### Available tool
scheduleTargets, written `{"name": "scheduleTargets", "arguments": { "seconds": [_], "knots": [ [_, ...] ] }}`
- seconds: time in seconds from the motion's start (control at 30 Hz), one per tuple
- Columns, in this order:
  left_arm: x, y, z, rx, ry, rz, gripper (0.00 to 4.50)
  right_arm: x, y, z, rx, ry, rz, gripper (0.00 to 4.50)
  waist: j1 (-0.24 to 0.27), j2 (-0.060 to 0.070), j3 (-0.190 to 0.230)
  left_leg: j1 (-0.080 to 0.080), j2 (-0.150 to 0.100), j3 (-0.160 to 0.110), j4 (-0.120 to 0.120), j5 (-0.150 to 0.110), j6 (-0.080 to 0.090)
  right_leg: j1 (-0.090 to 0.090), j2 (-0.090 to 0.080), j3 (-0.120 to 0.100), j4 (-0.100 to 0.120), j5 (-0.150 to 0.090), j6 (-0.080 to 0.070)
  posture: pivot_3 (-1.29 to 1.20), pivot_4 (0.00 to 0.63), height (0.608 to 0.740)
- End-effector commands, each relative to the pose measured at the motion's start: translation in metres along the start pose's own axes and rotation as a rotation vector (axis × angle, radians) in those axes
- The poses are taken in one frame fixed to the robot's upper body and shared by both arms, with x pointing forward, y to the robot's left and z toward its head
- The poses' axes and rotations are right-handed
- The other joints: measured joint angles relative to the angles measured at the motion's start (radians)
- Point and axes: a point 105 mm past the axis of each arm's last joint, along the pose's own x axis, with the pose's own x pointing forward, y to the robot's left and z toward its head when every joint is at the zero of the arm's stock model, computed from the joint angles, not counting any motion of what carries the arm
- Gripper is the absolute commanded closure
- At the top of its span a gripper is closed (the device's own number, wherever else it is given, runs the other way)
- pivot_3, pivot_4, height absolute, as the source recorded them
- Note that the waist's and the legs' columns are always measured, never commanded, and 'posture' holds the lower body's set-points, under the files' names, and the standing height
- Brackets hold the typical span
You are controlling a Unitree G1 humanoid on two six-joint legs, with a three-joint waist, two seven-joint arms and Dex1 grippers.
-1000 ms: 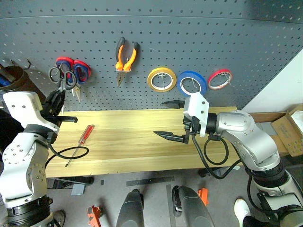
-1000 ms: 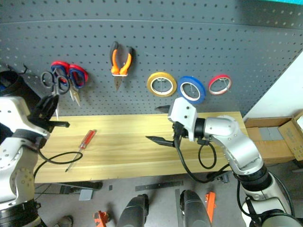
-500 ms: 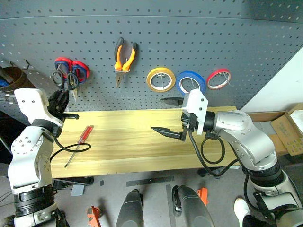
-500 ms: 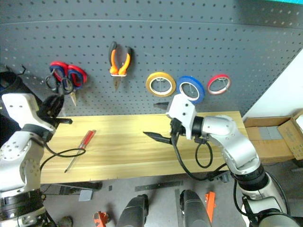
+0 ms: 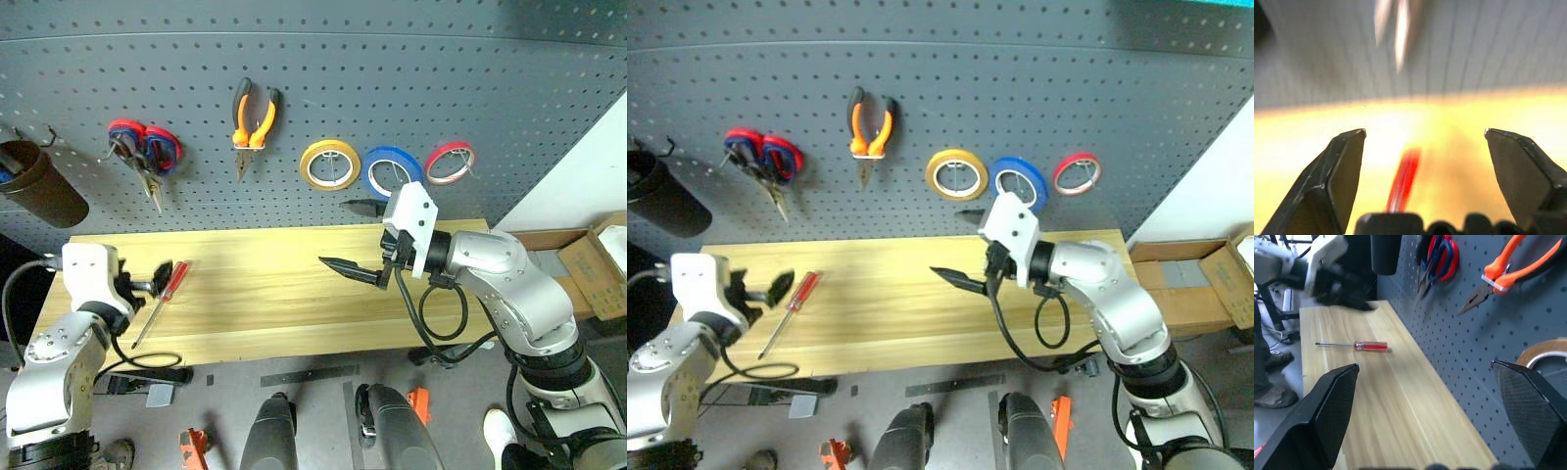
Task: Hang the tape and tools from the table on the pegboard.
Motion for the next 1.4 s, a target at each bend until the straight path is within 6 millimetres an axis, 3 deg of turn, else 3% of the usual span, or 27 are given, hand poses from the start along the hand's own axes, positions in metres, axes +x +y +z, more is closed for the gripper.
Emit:
{"name": "scheduleTargets", "arguments": {
  "seconds": [0.03,0.2,0.5,0.8,1.13,1.4],
  "knots": [
    [0.013,0.012,-0.005,0.087,0.138,0.035,0.23,0.002,0.011,-0.001,0.075,0.047,0.001,0.00,0.007,0.000,0.000,0.000,0.000,-0.001,0.000,0.000,0.000,0.000,0.001,0.000,0.000,0.000,-0.001,-0.05,0.252,0.740],
    [0.040,0.011,-0.006,0.175,0.227,-0.010,0.23,0.011,0.012,-0.010,0.248,0.123,-0.065,0.00,0.003,0.000,0.000,0.000,0.000,0.000,0.000,0.004,0.005,0.000,0.001,0.001,-0.001,0.004,0.000,-0.06,0.271,0.740],
    [0.077,0.006,-0.002,0.133,0.257,-0.050,0.23,0.023,0.009,-0.016,0.265,0.171,-0.129,0.00,-0.014,0.001,0.002,-0.001,0.000,0.001,-0.001,0.005,0.005,-0.002,0.002,0.001,-0.001,0.006,-0.002,-0.09,0.307,0.740],
    [0.080,0.003,-0.025,-0.023,0.377,-0.087,0.23,0.030,0.010,-0.007,0.221,0.169,-0.133,0.00,-0.030,0.002,0.009,-0.002,0.000,0.001,-0.001,0.005,0.005,-0.003,0.001,0.001,-0.001,0.006,-0.002,-0.10,0.329,0.740],
    [0.084,0.022,-0.008,-0.041,0.303,0.011,0.23,0.031,0.014,0.002,0.221,0.166,-0.135,0.00,-0.032,0.004,0.023,-0.002,0.000,0.001,-0.001,0.005,0.005,-0.003,0.001,0.001,-0.001,0.004,0.001,-0.11,0.362,0.740],
    [0.078,0.009,-0.030,-0.070,0.415,-0.052,0.23,0.030,0.025,0.003,0.254,0.176,-0.116,0.00,-0.033,0.007,0.048,-0.003,0.000,0.001,-0.002,0.005,0.005,-0.004,0.001,0.002,-0.001,0.004,0.000,-0.12,0.405,0.740]
  ]
}}
